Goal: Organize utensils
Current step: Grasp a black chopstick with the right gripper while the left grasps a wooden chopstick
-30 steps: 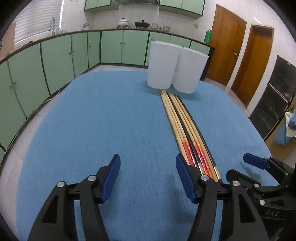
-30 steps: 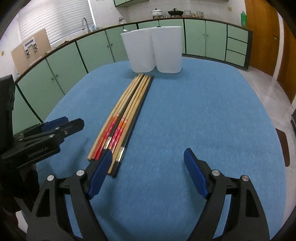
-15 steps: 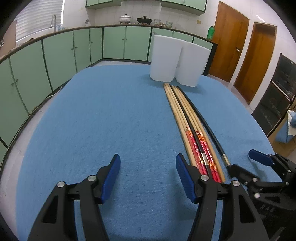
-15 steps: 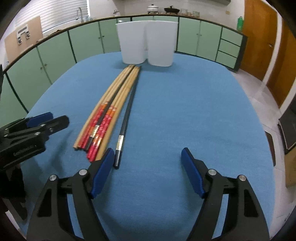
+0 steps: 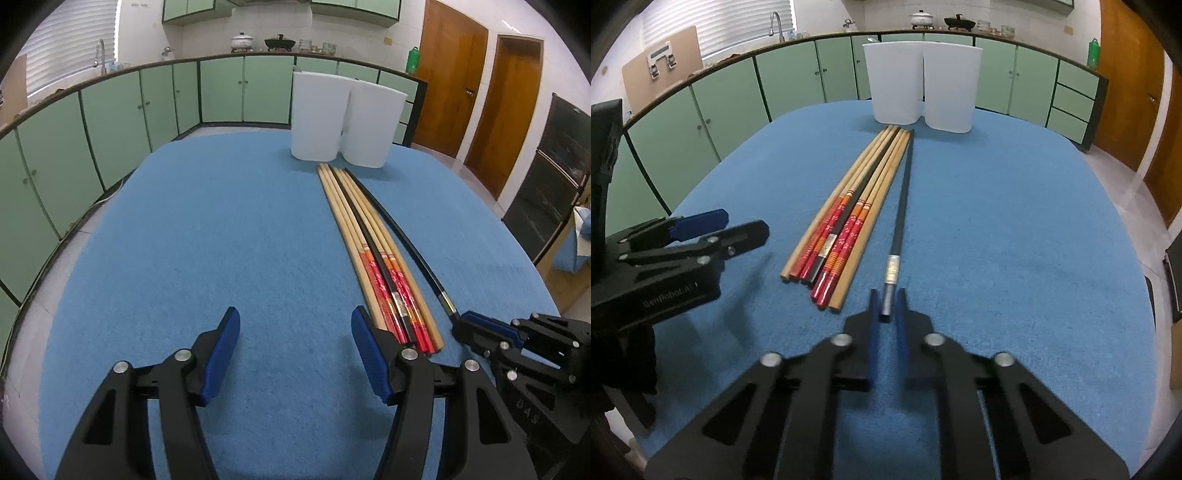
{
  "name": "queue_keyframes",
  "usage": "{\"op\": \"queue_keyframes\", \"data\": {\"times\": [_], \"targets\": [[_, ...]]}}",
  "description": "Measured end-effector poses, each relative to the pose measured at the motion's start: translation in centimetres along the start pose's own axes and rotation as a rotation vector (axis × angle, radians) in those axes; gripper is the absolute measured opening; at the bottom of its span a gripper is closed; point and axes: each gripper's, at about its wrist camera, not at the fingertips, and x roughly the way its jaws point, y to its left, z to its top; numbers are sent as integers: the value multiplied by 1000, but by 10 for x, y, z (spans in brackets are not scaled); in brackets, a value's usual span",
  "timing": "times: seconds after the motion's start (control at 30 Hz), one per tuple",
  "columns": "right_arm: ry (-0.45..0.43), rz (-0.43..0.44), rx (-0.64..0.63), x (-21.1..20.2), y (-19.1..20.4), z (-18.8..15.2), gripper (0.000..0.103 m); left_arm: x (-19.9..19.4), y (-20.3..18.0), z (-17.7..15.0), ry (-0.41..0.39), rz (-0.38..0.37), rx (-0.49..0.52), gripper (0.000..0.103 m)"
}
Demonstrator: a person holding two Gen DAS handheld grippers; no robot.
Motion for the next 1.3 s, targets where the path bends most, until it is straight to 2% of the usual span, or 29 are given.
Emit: {"op": "queue_keyframes", "data": {"times": [0.27,0.53,0.87,1.0,1.07,1.1,1.17,1.23,1.27,1.3], "targets": [[-6,-44,83,-5,-26,-3,6,0,-15,-3,24,-56,37,62],[-3,-37,86,-4,-27,-5,7,5,-24,-6,53,-20,90,65],[1,-31,85,-2,-29,-4,9,3,-17,-5,59,31,93,70],[1,-10,87,1,-28,-1,15,8,-21,-3,70,46,105,72],[1,11,72,2,-26,-1,27,10,-20,-2,71,36,95,71],[1,4,64,2,-24,-1,27,10,-19,-2,70,36,93,69],[0,-5,54,2,-21,-1,26,9,-20,-2,63,30,97,55],[-3,3,67,1,-24,-1,13,9,-22,-1,57,13,100,30],[-3,8,76,1,-25,-1,6,8,-23,-1,55,6,103,25],[-5,17,83,1,-27,-1,6,8,-23,-1,55,3,104,17]]}}
